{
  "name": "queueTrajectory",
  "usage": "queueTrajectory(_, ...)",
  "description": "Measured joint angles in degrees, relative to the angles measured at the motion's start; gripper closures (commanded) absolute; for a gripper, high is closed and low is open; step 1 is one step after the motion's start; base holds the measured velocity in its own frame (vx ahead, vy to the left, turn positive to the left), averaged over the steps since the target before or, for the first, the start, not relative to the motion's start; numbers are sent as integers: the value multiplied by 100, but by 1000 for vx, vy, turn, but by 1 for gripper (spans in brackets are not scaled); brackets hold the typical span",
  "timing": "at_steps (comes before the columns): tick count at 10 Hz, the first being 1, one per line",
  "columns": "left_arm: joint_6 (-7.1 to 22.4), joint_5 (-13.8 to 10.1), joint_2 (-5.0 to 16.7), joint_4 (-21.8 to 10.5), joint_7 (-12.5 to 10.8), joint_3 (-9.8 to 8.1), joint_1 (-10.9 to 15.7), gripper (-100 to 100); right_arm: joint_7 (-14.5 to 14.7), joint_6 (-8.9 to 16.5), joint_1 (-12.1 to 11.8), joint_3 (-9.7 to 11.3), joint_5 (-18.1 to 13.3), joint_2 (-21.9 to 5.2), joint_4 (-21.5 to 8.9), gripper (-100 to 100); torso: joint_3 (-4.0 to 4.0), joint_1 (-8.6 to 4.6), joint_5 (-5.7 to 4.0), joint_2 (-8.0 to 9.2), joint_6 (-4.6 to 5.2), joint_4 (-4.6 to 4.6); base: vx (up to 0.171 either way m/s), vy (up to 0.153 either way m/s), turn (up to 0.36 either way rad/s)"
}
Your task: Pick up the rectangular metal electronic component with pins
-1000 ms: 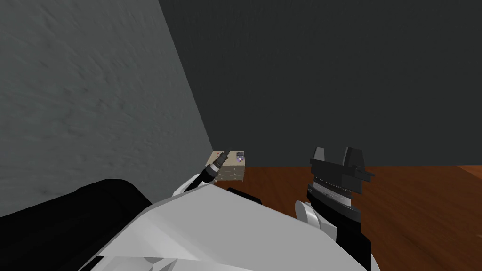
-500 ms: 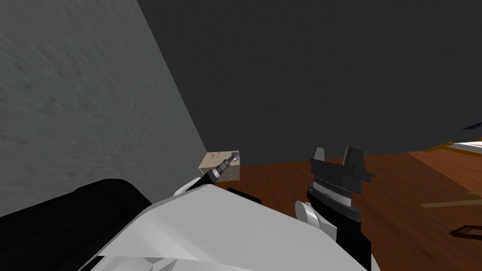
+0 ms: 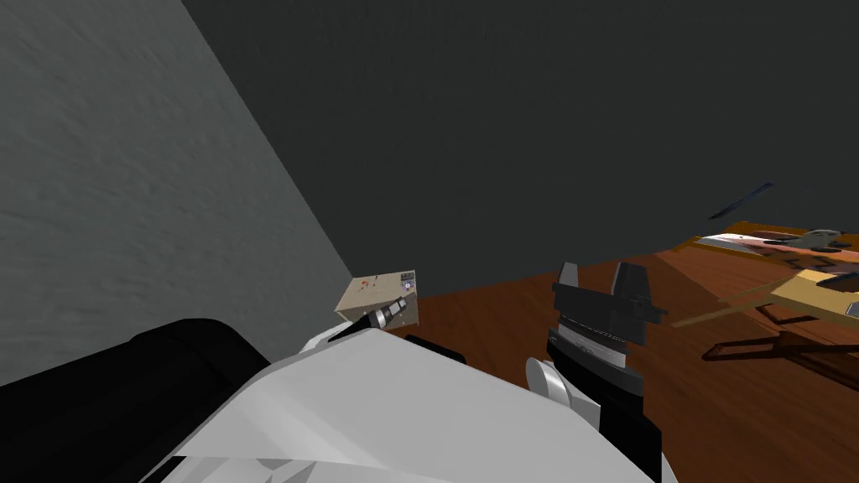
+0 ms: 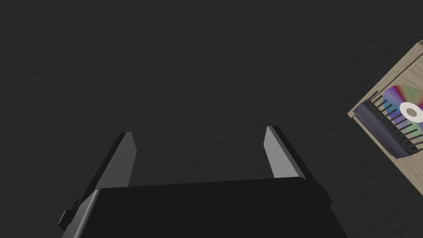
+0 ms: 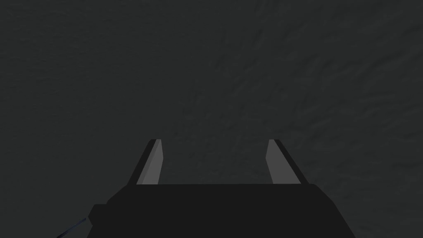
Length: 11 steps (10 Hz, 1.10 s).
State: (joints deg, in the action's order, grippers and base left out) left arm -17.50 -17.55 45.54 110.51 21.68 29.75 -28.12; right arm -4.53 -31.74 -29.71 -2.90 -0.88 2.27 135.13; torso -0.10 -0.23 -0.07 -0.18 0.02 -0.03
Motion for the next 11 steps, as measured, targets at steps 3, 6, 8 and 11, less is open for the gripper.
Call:
queueTrajectory(3,372,-298,279,-452,193,458,161,-100,0,0,0,0,0,0,0,0,-1,4,1,-1,-2,-1,76,-53,-287)
queueTrajectory(6,599,-617,639,-954,354,866,209,-100,0,0,-1,-1,0,-1,0,0,-2,16,4,-3,-3,-1,70,-14,-134)
queueTrajectory(8,830,-777,741,-1192,422,1047,318,-100,0,0,0,-1,0,-1,0,0,4,22,5,8,-4,1,65,-7,-263)
queueTrajectory(11,1132,-1170,1165,-1714,471,1459,489,-100,0,0,-2,-2,0,-1,0,0,-5,23,5,-6,-8,-2,89,3,-241)
